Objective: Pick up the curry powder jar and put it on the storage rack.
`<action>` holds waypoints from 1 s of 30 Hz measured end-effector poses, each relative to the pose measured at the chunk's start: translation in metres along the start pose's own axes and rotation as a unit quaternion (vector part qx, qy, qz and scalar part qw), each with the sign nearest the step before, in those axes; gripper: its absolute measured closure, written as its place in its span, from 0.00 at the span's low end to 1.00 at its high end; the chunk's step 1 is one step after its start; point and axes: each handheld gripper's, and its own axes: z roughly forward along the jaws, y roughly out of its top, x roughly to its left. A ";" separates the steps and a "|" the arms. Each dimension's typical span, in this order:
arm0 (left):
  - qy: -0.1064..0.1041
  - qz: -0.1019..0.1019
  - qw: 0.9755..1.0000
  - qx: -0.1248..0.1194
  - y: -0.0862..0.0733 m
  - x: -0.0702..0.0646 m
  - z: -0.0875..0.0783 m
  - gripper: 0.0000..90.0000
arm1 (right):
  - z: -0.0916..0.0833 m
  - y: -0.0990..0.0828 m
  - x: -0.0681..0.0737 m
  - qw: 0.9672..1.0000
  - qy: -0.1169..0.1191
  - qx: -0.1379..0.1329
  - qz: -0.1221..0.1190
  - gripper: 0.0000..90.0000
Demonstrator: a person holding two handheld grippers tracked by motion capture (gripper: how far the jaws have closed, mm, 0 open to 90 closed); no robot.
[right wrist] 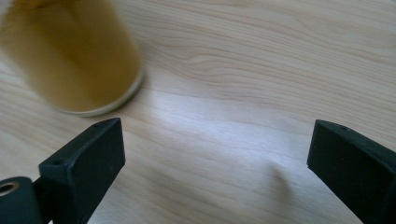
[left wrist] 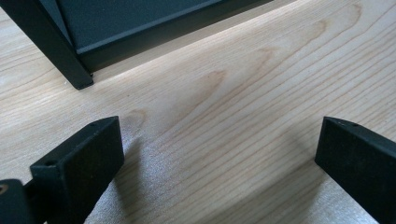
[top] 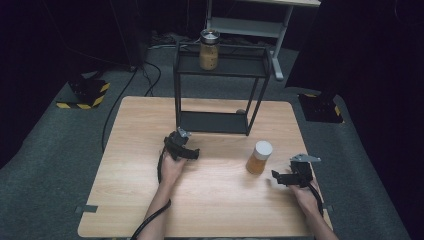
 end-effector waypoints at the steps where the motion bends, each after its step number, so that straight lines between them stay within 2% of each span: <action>1: 0.000 0.000 1.000 0.000 0.000 0.000 0.000 0.01 | 0.003 0.003 0.003 1.000 0.006 0.001 -0.013 0.03; 21: 0.000 0.000 1.000 0.000 0.000 0.000 0.000 0.01 | 0.018 0.021 0.020 0.997 0.057 -0.031 -0.043 0.02; 30: 0.000 0.000 1.000 0.000 0.000 0.000 0.000 0.01 | 0.026 0.034 0.023 0.995 0.067 -0.050 -0.048 0.03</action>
